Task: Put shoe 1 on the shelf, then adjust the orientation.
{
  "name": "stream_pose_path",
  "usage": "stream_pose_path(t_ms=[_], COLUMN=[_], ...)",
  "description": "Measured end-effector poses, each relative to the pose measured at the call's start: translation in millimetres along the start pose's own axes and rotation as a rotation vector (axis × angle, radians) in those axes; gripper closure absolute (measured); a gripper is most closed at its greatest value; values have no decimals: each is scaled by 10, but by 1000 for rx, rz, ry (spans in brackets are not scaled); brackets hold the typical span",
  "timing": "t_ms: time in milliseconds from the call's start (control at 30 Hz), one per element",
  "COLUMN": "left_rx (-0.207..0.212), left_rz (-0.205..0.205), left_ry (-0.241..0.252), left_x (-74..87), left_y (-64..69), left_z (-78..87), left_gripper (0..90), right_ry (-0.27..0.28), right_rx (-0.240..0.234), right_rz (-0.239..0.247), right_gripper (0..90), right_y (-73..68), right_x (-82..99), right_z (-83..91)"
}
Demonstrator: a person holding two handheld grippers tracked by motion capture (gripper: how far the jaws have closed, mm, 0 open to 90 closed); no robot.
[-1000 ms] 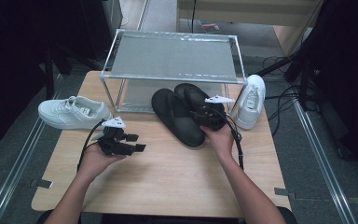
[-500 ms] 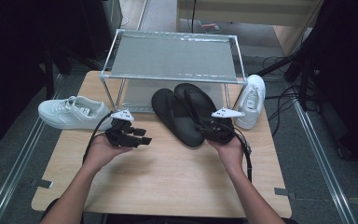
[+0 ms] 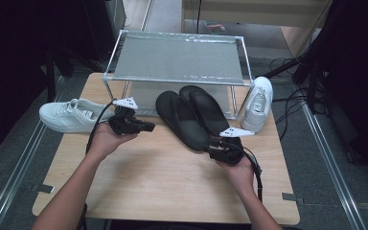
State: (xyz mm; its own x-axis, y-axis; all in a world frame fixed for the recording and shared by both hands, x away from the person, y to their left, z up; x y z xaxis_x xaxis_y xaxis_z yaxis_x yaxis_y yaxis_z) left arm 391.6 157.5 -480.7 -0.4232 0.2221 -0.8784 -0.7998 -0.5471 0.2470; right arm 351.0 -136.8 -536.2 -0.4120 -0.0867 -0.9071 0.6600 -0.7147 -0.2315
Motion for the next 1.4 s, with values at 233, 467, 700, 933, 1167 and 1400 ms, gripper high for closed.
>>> stream_pose_path(t_ms=[233, 467, 700, 933, 1167, 1400], left_rx=[-7, -9, -10, -34, -61, -92], left_rz=[-47, -55, -96, -126, -161, -165], left_ry=[1, -12, -12, 16, 3, -32], left_x=[-289, -518, -803, -1159, -1402, -1424], left_y=[-40, -115, -155, -238, -360, -558], left_z=[-12, -50, -54, 13, -69, -204], left_gripper=[897, 900, 900, 900, 900, 900], right_ry=[-6, -33, -64, -54, -87, -117], right_rx=[-16, -26, -25, -37, -28, -25], right_rz=[17, -10, -33, 38, 35, 34], right_gripper=[669, 734, 900, 900, 900, 900], right_y=[9, 16, 27, 28, 113, 126], right_x=[-1, 32, 54, 51, 131, 192], right_z=[-7, -32, -32, -23, -56, -111])
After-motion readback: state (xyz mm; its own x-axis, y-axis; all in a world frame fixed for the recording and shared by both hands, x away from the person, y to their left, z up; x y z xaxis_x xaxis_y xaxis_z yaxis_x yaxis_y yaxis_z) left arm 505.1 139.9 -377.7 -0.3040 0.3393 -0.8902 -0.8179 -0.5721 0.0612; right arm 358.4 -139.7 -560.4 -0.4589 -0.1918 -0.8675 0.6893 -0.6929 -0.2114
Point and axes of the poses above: each handheld gripper's, and its own axes: z roughly backward along the jaws, x roughly out of its underside, y roughly to its right, the point moved 5 cm from there along -z, roughly forward along the jaws, and after that the axes turned 15 degrees about y, right-handed, at the moved point
